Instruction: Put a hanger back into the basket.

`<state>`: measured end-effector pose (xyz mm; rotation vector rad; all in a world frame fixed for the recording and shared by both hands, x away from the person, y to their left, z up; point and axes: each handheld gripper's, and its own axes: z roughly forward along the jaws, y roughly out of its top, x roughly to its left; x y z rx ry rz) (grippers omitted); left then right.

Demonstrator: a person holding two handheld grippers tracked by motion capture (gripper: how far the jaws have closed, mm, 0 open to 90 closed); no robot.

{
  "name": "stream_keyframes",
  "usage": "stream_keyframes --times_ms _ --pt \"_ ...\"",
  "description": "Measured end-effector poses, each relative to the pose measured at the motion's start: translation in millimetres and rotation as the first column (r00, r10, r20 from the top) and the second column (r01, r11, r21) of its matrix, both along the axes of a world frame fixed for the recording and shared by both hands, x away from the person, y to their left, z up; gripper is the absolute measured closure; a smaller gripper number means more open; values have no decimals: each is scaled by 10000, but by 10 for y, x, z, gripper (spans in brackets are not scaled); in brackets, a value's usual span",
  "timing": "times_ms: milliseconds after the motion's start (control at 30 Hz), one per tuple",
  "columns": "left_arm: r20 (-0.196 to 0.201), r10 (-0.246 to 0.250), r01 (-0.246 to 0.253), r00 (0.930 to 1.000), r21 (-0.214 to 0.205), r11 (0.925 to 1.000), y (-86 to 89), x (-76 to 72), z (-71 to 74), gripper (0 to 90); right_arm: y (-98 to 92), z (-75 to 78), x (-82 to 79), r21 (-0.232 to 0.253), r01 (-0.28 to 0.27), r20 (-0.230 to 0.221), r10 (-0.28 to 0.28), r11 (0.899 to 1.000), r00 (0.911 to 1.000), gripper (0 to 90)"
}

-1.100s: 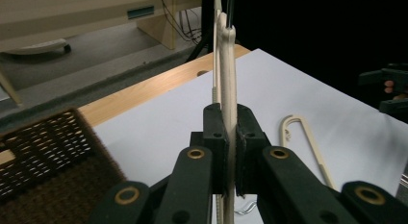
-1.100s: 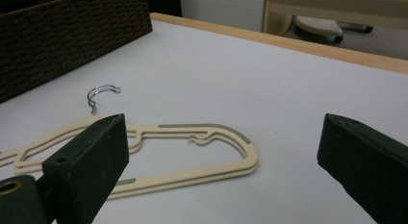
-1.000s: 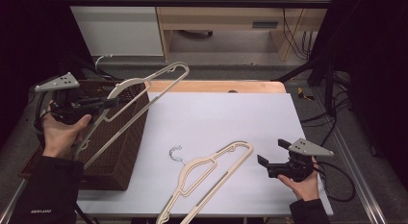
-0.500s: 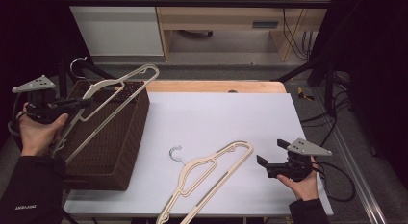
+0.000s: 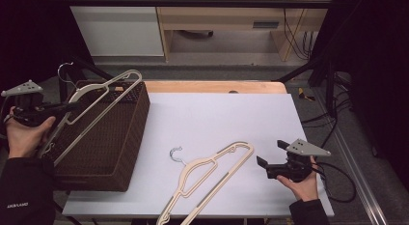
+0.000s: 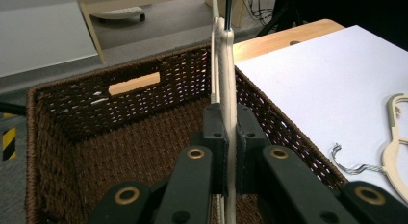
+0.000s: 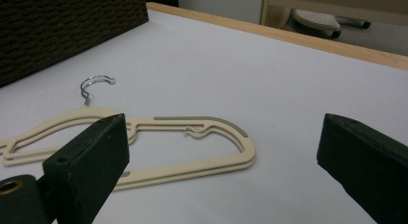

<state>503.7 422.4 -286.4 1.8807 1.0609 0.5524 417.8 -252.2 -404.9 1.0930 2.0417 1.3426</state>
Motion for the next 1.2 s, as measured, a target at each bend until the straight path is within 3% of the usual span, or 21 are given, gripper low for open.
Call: stream_keyframes --times_ms 233,367,533,667,800,933,1033,1200 --pt "-229 57 -46 9997 470 9989 -39 83 -58 856 -6 1 -1 -56 -17 9 17 10000 10000 44" --pt "-399 77 -58 9992 485 9988 28 83 -112 857 -7 0 -1 -60 -12 1 12 10000 10000 44" --pt "-762 58 -40 9971 232 9997 126 52 -302 857 1 -3 2 -56 11 -28 -11 10000 10000 44" --pt "-1126 193 -141 9934 473 9988 133 59 -485 857 14 -12 7 -66 -17 -67 16 10000 10000 45" --pt "-1236 504 -438 9911 554 9975 114 92 -626 856 26 -21 14 -83 -45 -86 45 10000 10000 44" --pt "-1446 988 -893 9845 704 9935 103 125 -731 847 34 -28 13 -158 -92 -146 89 9998 9999 44" --pt "-1649 1440 -1308 9757 882 9875 92 147 -797 839 29 -23 14 -102 -73 -106 72 9999 9999 44" --pt "-2030 2222 -1979 9536 1333 9711 138 162 -827 800 23 -17 7 -66 -43 -119 43 10000 9999 45"
